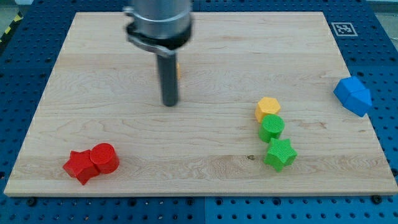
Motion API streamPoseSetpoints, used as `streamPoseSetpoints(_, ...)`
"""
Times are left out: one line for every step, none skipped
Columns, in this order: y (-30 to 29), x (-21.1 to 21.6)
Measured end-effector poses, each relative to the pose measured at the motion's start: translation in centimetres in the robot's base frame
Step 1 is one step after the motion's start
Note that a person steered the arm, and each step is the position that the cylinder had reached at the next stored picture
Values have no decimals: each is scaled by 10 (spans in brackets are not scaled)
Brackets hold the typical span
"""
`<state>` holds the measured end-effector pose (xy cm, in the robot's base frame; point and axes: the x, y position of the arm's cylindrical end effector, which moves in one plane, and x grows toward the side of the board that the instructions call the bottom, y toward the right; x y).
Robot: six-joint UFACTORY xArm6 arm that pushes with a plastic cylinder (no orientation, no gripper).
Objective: Place the yellow heart above the yellow hexagon
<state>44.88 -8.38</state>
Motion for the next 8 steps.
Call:
streamPoseSetpoints(-32,-48)
streamPoseSetpoints(2,-82)
streamPoseSetpoints(86,-81)
streamPoseSetpoints(125,-80)
streamPoseSetpoints(67,-93)
streamPoseSetpoints(2,-96)
streamPoseSetpoints(17,-65)
streamPoseSetpoints(86,-39)
